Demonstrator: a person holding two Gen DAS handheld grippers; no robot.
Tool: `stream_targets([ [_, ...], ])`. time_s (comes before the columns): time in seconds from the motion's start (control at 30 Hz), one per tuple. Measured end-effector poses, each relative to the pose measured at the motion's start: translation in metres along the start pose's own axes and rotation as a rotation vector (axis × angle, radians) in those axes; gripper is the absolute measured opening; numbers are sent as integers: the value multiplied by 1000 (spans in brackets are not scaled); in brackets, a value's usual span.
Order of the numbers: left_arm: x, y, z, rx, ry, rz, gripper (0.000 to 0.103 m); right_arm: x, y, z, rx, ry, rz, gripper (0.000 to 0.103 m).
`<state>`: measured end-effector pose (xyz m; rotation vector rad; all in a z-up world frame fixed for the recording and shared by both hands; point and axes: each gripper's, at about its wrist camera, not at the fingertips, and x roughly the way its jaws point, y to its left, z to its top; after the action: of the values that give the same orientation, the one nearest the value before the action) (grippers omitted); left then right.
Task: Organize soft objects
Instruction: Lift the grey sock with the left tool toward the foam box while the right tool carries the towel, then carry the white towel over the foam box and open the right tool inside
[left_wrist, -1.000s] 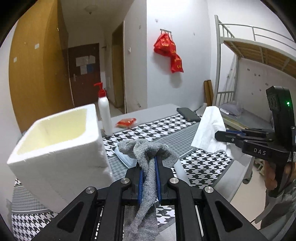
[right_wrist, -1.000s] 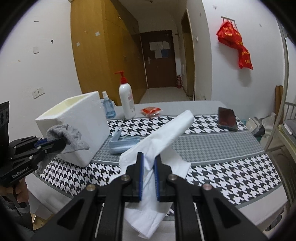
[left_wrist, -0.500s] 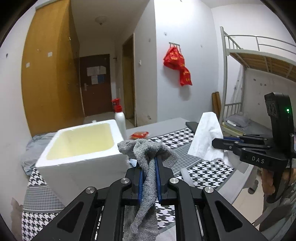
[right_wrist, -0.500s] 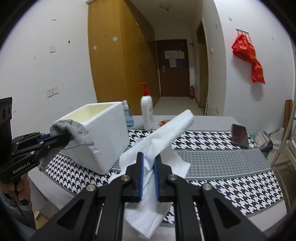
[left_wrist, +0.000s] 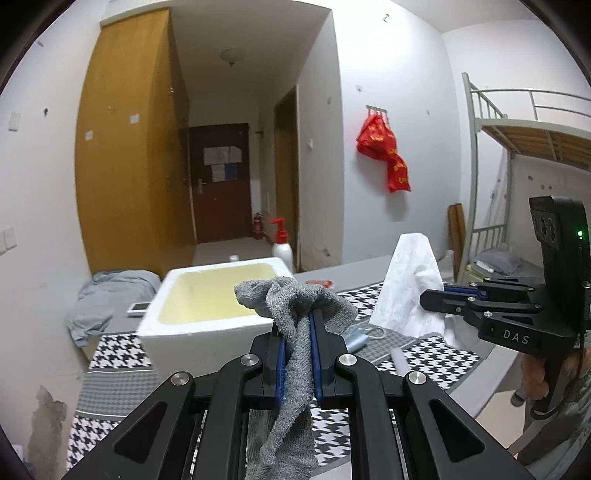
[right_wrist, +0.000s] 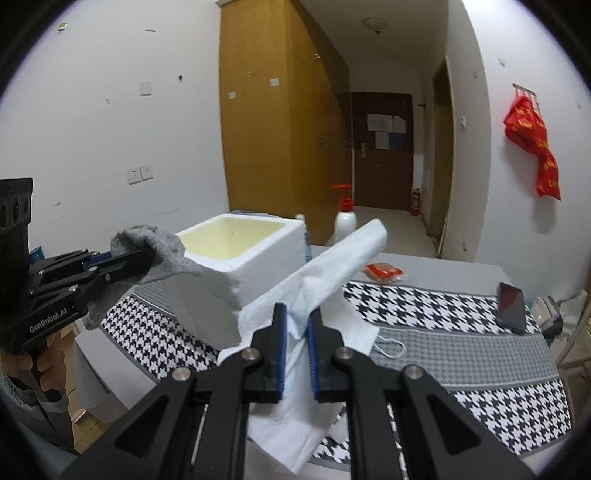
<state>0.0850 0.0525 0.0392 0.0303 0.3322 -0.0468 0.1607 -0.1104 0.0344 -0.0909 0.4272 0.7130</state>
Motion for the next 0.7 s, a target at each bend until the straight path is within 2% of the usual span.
stream_targets([
  [0.4, -11, 29, -1, -59, -23, 90, 12, 18, 30, 12, -72, 2, 78, 13],
  [0.7, -16, 49, -9, -98, -10, 135, 12, 29, 45, 18, -110, 5, 113, 13],
])
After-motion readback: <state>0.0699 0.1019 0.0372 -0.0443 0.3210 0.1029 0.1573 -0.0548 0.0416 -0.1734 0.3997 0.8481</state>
